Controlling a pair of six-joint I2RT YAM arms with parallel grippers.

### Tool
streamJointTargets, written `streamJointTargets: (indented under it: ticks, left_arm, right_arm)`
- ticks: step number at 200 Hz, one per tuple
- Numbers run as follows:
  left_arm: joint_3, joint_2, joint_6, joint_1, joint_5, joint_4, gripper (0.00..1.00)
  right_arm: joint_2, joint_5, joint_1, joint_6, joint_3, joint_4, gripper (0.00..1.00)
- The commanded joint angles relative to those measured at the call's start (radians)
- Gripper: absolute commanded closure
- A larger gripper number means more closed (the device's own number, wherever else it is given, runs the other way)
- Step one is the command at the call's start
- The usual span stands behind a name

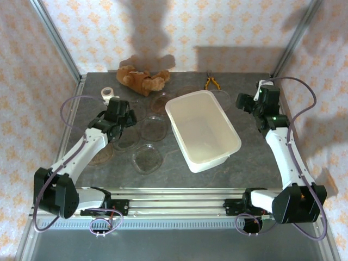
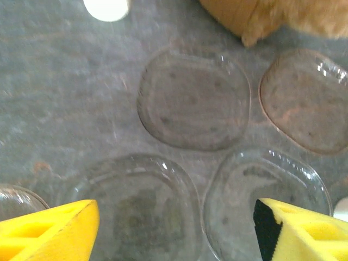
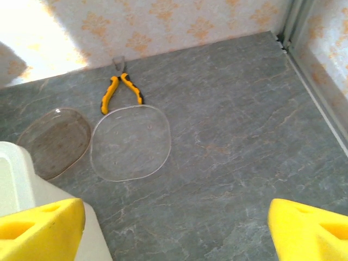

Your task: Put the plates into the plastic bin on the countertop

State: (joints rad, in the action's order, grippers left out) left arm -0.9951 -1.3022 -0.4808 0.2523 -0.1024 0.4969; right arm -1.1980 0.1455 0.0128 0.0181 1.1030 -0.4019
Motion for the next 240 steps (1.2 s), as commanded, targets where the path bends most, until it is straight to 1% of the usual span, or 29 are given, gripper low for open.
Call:
streamJointTargets:
  ticks: [1, 19, 43, 53, 62, 75, 97, 100, 104, 134, 155, 174, 207, 228, 240]
  left_arm:
    - [-0.068, -0.080, -0.108, 0.028, 0.062, 0.186, 0.23]
    - [-0.115, -0.161, -0.118, 0.041, 0.104, 0.201, 0.26]
    - [-0.179, -0.269, -0.074, 0.063, 0.151, 0.194, 0.27]
    - [-0.215, -0.321, -0.071, 0.067, 0.163, 0.226, 0.29]
    - [-0.246, -0.358, -0.035, 0.071, 0.168, 0.263, 0.32]
    - [-0.264, -0.379, -0.030, 0.074, 0.168, 0.312, 0.34]
    - [-0.229, -0.330, -0.059, 0.076, 0.162, 0.340, 0.34]
    - [-0.223, -0.321, -0.060, 0.076, 0.160, 0.344, 0.33]
    - [-0.216, -0.311, -0.096, 0.076, 0.156, 0.352, 0.33]
    - [-0.127, -0.254, -0.237, 0.076, 0.172, 0.387, 0.33]
    - [-0.041, -0.215, -0.330, 0.077, 0.184, 0.362, 0.33]
    - [0.041, -0.164, -0.393, 0.079, 0.199, 0.323, 0.33]
    - [0.157, -0.078, -0.455, 0.094, 0.214, 0.284, 0.33]
    - [0.213, -0.077, -0.475, 0.112, 0.251, 0.232, 0.33]
    - [0.227, -0.088, -0.478, 0.126, 0.254, 0.224, 0.33]
  right_arm:
    - [-0.031, 0.065, 0.007, 0.015, 0.051, -0.064, 0.15]
    - [-0.044, 0.081, 0.008, 0.016, 0.061, -0.078, 0.17]
    - [-0.036, 0.080, 0.007, 0.022, 0.061, -0.092, 0.17]
    - [-0.029, 0.081, 0.008, 0.030, 0.060, -0.102, 0.18]
    - [-0.019, 0.079, 0.007, 0.036, 0.057, -0.112, 0.18]
    - [0.000, 0.069, 0.007, 0.049, 0.048, -0.125, 0.18]
    - [0.008, 0.054, 0.007, 0.067, 0.031, -0.143, 0.18]
    - [0.032, 0.053, 0.007, 0.069, 0.029, -0.143, 0.18]
    - [0.038, 0.052, 0.007, 0.070, 0.027, -0.145, 0.18]
    - [0.029, 0.066, 0.007, 0.074, 0.027, -0.141, 0.18]
    - [0.018, 0.093, 0.007, 0.067, 0.039, -0.129, 0.19]
    - [-0.025, 0.121, 0.007, 0.059, 0.053, -0.129, 0.21]
    - [-0.030, 0.128, 0.007, 0.056, 0.052, -0.130, 0.22]
    - [-0.026, 0.118, 0.007, 0.060, 0.046, -0.127, 0.22]
    - [-0.026, 0.112, 0.007, 0.063, 0.046, -0.127, 0.22]
